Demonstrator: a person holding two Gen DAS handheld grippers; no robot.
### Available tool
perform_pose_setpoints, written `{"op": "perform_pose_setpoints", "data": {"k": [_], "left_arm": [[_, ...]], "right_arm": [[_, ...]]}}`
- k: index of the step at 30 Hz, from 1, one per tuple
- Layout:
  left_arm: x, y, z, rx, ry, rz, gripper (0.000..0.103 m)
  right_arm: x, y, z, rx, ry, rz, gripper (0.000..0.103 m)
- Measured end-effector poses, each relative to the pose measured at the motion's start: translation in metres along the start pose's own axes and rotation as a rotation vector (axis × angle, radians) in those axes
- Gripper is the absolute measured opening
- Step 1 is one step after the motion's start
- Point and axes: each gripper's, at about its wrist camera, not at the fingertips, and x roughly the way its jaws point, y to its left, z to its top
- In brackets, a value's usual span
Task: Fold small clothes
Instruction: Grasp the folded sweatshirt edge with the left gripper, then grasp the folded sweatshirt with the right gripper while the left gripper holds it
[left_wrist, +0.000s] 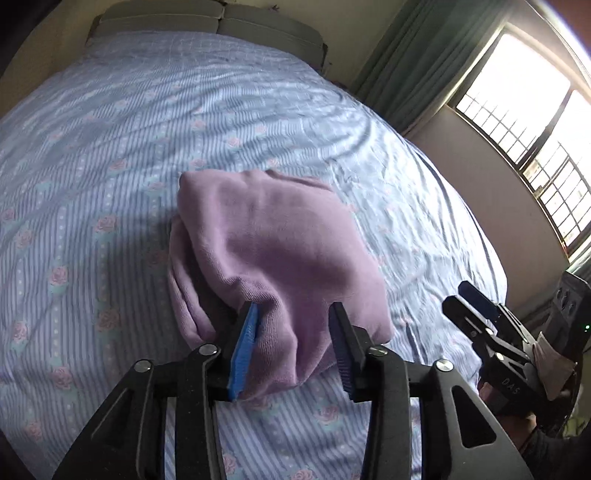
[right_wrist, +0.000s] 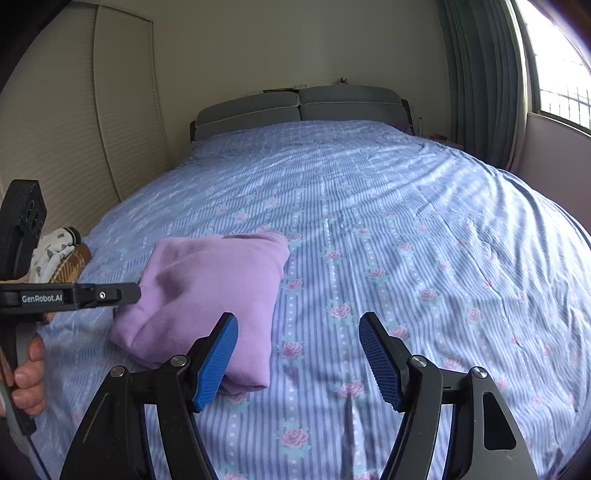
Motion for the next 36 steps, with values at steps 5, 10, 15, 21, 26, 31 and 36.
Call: {"op": "perform_pose_setpoints", "data": {"k": [5,10,15,21,26,31,36], "left_arm": [[0.005,0.023,-0.002,-0.084,0.01,-0.011,0.046],[0.013,0.011,-0.003,-0.015,0.073,-0.029,0.03],[0.001,0.016,-0.02,-0.029,0.082,0.011,0.023],[-0.015,0.032,-0.04,-0.132,0.013,-0.021,0.023],[-0.026,0.026,-0.036,-0.145,-0.045,-0.013,0.023],[-0.044,0.022,-0.032,-0.167,-0.133,0.072,0.07],[-0.035,0.037,-0.022,-0.263,-0.116,0.059,0.071]], "right_arm": [[0.001,-0.006,-0.007,0.019,0.031,-0.008,0.068],[0.002,-0.009,-0.01,0.032,0.042,-0.012,0.068],[0.002,-0.009,-0.011,0.026,0.039,-0.015,0.068],[0.01,-0.004,-0.019,0.024,0.071,-0.016,0.068],[0.008,0.0,-0.016,0.014,0.069,0.003,0.068],[0.007,0.004,-0.003,-0.003,0.078,0.102,0.069],[0.027,0.002,0.017,0.03,0.133,0.228,0.085]]}}
